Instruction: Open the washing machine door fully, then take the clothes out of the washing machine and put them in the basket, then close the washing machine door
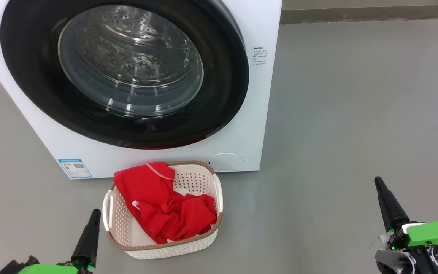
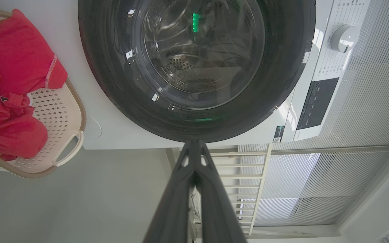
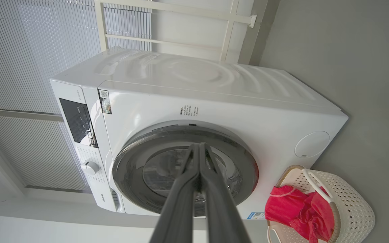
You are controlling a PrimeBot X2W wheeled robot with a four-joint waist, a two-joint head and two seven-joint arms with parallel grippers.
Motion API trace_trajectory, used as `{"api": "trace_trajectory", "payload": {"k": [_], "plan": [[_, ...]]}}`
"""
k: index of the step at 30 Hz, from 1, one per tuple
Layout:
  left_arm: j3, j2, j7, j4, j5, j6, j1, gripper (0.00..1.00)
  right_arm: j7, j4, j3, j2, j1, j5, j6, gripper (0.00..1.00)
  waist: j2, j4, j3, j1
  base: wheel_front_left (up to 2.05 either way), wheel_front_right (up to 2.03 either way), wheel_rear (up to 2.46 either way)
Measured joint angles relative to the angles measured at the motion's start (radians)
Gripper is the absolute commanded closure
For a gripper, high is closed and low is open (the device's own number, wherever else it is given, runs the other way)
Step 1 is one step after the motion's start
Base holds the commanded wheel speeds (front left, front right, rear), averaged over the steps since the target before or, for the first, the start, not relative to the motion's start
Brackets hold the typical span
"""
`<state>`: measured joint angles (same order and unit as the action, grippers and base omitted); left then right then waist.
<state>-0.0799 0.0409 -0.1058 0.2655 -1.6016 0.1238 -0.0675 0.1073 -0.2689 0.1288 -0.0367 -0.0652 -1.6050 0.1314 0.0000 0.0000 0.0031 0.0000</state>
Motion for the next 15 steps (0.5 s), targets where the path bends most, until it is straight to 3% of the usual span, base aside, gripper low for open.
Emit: {"api": "trace_trajectory", "payload": {"k": [15], "plan": [[0.000,0.000,0.000,0.000,0.000,0.000,0.000,1.00,0.000,0.000,0.001,0.000,0.000,0.000,0.000,1.00,0.0000,0.000,0.000,0.0000,0.00,0.00,0.00]]}}
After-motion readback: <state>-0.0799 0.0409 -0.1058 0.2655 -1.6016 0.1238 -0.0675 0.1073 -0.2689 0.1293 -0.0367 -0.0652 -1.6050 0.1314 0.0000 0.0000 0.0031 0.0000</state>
